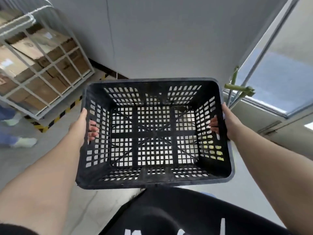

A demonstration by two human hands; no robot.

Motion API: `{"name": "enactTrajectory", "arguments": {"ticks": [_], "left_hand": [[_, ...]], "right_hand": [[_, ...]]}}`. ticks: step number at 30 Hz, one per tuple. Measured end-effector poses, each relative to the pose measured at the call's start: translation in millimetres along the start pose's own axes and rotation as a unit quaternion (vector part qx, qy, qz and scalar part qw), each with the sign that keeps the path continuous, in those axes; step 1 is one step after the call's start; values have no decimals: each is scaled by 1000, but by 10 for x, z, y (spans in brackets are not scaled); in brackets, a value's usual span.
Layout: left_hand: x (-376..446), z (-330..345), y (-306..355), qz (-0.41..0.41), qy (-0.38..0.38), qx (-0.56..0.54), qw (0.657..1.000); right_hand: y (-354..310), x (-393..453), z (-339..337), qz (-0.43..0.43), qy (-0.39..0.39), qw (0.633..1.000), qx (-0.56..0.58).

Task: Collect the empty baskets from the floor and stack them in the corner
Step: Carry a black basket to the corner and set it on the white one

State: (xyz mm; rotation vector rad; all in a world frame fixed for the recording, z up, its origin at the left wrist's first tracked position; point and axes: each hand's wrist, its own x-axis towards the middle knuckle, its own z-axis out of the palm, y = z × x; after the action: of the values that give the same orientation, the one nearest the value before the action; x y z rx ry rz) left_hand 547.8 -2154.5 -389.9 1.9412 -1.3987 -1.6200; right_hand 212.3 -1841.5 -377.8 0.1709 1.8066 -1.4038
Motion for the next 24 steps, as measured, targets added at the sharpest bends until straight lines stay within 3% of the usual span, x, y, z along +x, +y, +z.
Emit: {"name": "enactTrajectory", "arguments": {"ticks": [8,13,24], "left_hand": [[247,789,800,67,-133,113,982],[144,1310,1111,112,-187,160,963],[-738,2579,1067,192,-318,261,891]], "right_hand": [[395,-350,-408,-13,187,973,137],[728,-725,-630,-20,251,945,208],[1598,-1614,-1310,19,410,859,307]]}}
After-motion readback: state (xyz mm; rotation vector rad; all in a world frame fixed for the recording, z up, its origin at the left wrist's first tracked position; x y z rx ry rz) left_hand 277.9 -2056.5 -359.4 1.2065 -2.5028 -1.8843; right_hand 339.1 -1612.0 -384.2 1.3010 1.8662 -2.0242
